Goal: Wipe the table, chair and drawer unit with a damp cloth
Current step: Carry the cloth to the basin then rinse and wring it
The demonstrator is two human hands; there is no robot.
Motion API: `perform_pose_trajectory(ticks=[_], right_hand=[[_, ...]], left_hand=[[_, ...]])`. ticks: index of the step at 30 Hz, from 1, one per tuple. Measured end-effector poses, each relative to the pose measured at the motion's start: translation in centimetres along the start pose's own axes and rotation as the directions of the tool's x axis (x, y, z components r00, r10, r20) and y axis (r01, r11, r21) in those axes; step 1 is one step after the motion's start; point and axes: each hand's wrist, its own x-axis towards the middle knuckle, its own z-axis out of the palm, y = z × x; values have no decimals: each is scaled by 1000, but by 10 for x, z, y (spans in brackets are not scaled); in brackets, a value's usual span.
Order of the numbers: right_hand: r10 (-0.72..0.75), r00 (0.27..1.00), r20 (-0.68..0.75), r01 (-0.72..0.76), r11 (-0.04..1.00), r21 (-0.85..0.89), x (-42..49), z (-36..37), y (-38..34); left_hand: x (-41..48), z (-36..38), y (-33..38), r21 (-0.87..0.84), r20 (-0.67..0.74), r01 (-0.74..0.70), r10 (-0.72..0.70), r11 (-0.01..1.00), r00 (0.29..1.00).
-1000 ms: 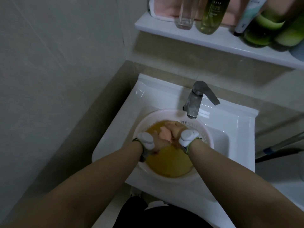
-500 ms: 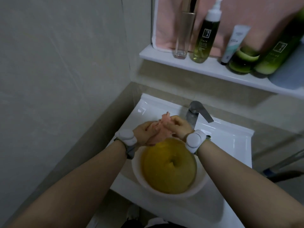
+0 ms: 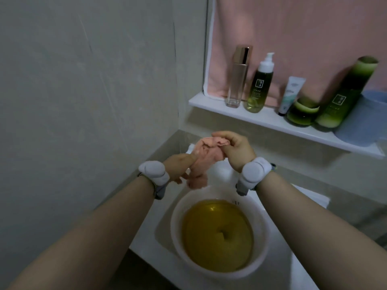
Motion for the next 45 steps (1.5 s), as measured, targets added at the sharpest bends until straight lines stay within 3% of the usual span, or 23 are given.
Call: perform_pose_trajectory(ticks=[2,5,8,10,12,15,17,19,24,27,30,33,36,38,39,42,45], right_hand=[[-21,999,25,20,999,36,7,0,-12],[-42,997,66,35,993,114,13,0,-33],[-20,1000,21,15,980,197,21,-6,-54],[30,999,14,-32,981,190,24,-7,-66],[22,995,92,-31,995,94,24,-5,-78],[-37,965,258,85,980,-181,21,1,-90],[-101,967,233,180,921,-346,21,7,-96],[-181,971,154,221,924,-313,24,13,-103],[-242,965,104,260,937,-235,31,35,-128],[-241,970,26,243,969,-54,34,47,-142],[-336,938,85,345,931,-120,31,71,-162],[-408,889,210,432,898,-86,22,93,-183],[-452,823,345,495,868,-44,12,113,-205],[-464,778,424,526,850,-33,7,122,-218],[-465,759,455,535,844,-31,5,128,-225],[-473,752,459,551,833,-44,5,135,-236],[-484,800,354,543,835,-88,12,132,-242]], left_hand=[[-2,-3,8,118,-72,-152,161,981,984],[-12,-6,22,-191,-201,-278,240,941,950],[-26,-17,42,-534,-292,-364,237,763,927],[-36,-26,54,-598,-313,-381,233,705,921],[-46,-38,64,-593,-332,-385,221,707,917],[-56,-61,75,-512,-377,-364,178,778,909],[-59,-80,73,-386,-488,-352,136,852,863],[-63,-96,66,-319,-559,-387,158,865,814],[-90,-132,49,-378,-642,-521,188,766,743],[-112,-155,34,-150,-760,-485,214,861,614],[-132,-174,23,147,-801,-305,294,941,522],[-146,-181,23,298,-794,19,237,954,560],[-168,-183,24,469,-783,130,343,874,520],[-179,-183,29,555,-738,26,479,831,475],[-184,-186,33,568,-696,-44,508,822,508],[-189,-197,42,461,-488,-280,504,842,713],[-193,-215,38,349,-553,-353,495,868,670]])
